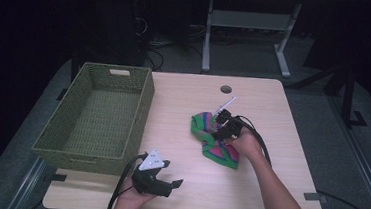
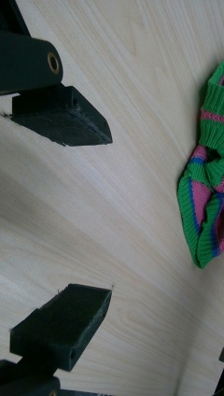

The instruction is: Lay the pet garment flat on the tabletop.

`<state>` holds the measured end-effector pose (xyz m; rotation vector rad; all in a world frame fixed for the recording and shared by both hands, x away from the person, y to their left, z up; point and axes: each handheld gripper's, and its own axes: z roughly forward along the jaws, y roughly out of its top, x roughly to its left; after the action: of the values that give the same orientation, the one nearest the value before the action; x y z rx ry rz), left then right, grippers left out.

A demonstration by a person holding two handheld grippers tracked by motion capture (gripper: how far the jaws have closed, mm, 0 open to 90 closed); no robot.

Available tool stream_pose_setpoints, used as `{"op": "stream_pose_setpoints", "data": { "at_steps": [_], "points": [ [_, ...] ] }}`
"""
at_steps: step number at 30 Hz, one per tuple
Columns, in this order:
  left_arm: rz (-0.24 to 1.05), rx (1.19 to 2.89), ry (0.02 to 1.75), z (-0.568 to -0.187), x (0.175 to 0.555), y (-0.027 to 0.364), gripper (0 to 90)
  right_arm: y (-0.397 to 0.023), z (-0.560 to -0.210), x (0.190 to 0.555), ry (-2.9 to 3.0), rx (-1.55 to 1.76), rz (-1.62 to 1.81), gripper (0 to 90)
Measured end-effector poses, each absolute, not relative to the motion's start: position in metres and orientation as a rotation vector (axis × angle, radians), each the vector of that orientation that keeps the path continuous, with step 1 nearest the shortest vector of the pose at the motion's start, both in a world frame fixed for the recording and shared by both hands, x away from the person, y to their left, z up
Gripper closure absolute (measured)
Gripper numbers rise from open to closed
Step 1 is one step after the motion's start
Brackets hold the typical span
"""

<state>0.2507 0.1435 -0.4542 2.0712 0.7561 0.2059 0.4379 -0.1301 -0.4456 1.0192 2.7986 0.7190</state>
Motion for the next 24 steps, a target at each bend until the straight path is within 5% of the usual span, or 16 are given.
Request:
{"op": "stream_pose_setpoints", "data": {
  "at_steps": [24],
  "points": [
    [0.222, 2.045, 0.769, -0.452, 0.251, 0.151, 20.7, -0.178, -0.396, 0.43, 2.691, 1.185, 1.166, 80.2]
  ]
}}
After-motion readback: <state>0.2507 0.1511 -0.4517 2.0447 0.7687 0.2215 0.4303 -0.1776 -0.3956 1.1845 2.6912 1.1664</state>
